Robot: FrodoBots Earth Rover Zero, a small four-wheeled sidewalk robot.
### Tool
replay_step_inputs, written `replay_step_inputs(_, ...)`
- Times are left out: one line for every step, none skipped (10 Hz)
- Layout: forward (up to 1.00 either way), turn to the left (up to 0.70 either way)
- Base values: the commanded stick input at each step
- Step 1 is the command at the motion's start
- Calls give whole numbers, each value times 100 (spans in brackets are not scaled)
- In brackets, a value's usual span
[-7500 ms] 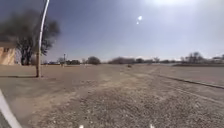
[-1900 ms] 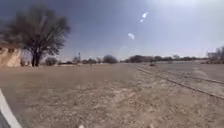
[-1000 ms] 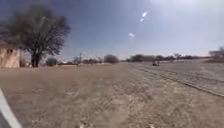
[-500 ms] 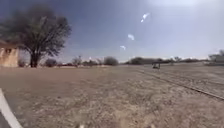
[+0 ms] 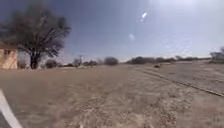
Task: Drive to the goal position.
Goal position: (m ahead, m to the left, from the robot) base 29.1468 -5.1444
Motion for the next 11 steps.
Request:
replay_step_inputs(70, 0)
replay_step_inputs(70, 0)
replay_step_inputs(70, 0)
replay_step_inputs(70, 0)
replay_step_inputs(70, 0)
replay_step_inputs(70, 0)
replay_step_inputs(70, 0)
replay_step_inputs(70, 0)
replay_step_inputs(70, 0)
replay_step_inputs(70, 0)
replay_step_inputs(70, 0)
